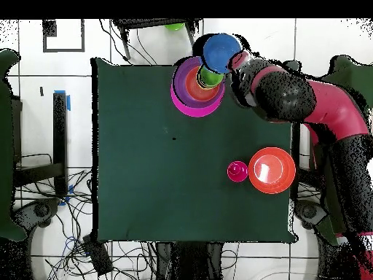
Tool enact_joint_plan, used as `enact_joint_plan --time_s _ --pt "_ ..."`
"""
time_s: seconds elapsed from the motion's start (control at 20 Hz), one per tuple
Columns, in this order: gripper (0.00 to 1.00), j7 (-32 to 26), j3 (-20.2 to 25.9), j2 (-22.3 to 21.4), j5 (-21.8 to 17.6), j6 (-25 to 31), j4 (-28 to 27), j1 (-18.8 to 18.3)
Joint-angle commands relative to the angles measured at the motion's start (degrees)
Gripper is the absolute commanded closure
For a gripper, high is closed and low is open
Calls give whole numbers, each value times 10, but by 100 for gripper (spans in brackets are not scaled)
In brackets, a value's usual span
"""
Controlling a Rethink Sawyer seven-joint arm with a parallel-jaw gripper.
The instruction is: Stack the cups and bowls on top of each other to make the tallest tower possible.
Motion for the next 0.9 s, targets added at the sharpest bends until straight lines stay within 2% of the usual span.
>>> enact_joint_plan --time_s 0.05,0.9 --pt "100 -132 -8 -4 -41 36 41 8" --pt "100 -121 -8 -3 -40 23 42 11"
